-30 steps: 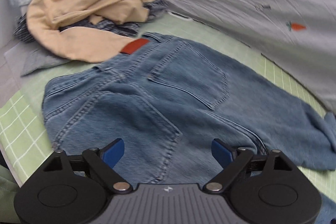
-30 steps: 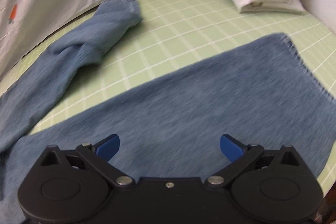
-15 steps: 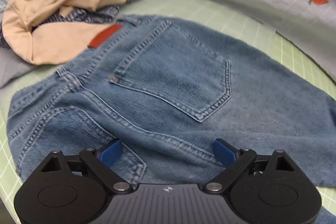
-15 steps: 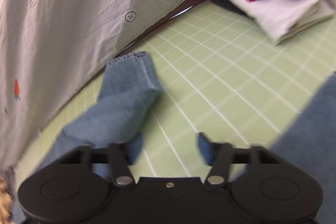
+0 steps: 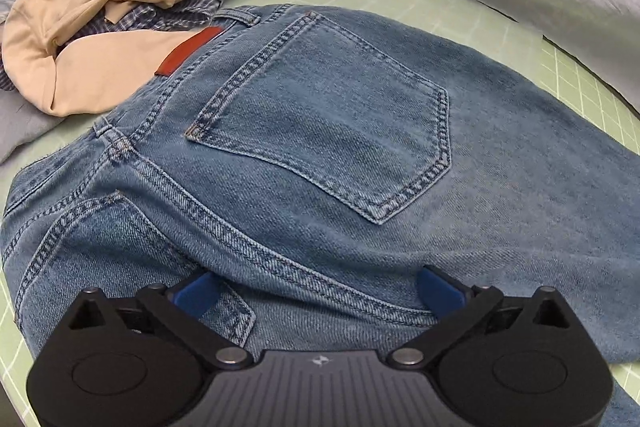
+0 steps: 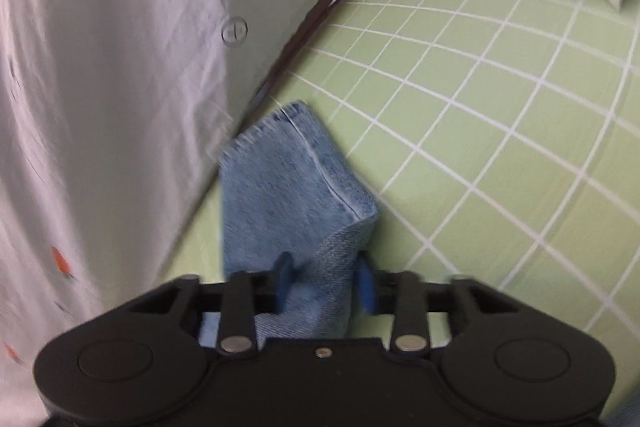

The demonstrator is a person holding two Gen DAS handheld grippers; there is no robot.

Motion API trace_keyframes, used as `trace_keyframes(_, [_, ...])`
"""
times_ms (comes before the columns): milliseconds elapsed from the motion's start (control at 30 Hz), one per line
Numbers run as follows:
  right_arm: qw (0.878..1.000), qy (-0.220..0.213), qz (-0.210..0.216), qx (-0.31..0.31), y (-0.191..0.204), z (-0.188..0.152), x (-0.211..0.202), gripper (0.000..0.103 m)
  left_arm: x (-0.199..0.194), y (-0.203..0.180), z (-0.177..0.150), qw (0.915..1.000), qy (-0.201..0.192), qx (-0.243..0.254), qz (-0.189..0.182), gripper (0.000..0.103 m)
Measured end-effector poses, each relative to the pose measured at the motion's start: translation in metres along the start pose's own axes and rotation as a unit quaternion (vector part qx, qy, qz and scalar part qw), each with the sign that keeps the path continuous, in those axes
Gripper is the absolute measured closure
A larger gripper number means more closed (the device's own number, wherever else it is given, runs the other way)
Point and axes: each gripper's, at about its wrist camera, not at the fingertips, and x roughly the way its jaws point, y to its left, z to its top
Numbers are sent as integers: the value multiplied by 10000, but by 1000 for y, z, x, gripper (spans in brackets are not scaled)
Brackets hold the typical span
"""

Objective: Fold clothes
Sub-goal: 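Grasp the jeans leg hem with the right gripper and lift it, then lay the held leg over the other leg and open the right gripper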

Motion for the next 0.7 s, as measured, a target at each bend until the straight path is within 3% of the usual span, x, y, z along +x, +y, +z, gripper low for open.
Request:
trace_keyframes(100, [9995,-144,100,252,-5,-2,-9,95,0,1,0,10000,0,18,-15,0])
trace_keyframes(300, [9929,-994,-123,-644,37,2,-78,95,2,6,-1,9999,13,110,-74,0])
trace_keyframes(400, [9769,-1532,-185,-1479,75,15,-109,95,2,7,-1,9998,40,153,-98,0])
trace_keyframes(533, [9433,-2028,-8,-2629,137,25,-119,95,3,6,-2,9998,49,150,-91,0])
trace_keyframes(633, [9373,-1624,-48,-3083,162,24,-74,94,2,5,-2,9999,47,121,-69,0])
trace_keyframes(700, [9381,-1103,-133,-3281,174,22,-36,79,3,4,-2,9999,41,97,-48,0])
